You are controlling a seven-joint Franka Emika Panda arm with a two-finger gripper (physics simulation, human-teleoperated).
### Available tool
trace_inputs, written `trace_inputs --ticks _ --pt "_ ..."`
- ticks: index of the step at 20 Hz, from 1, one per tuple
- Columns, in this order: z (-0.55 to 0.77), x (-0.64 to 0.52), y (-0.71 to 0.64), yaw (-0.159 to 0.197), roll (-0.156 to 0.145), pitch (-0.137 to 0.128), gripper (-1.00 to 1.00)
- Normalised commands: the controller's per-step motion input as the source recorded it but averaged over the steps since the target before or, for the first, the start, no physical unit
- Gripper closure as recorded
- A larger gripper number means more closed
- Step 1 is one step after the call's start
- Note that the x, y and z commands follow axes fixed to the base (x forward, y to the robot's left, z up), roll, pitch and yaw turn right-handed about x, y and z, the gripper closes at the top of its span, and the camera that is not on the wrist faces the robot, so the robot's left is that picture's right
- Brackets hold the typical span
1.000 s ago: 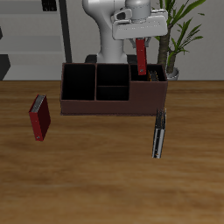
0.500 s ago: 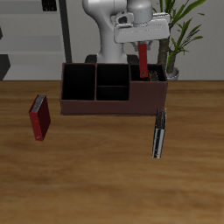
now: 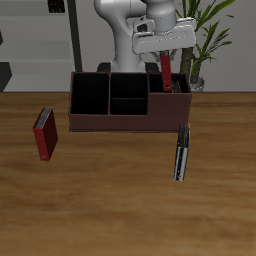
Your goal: Place the orange book into the back desk caddy's right compartment and place the left red book into the back desk caddy's right compartment
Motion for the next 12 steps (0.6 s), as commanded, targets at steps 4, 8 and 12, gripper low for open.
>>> trace_inputs --ticks 4,8,12 --pt "-0.03 -0.11 0.13 0.014 0.052 0.004 1.0" --pt "-0.05 -0.03 0.0 0.004 0.006 0.006 1.0" --pt "-0.1 0.02 -0.02 -0.009 0.0 0.04 1.0"
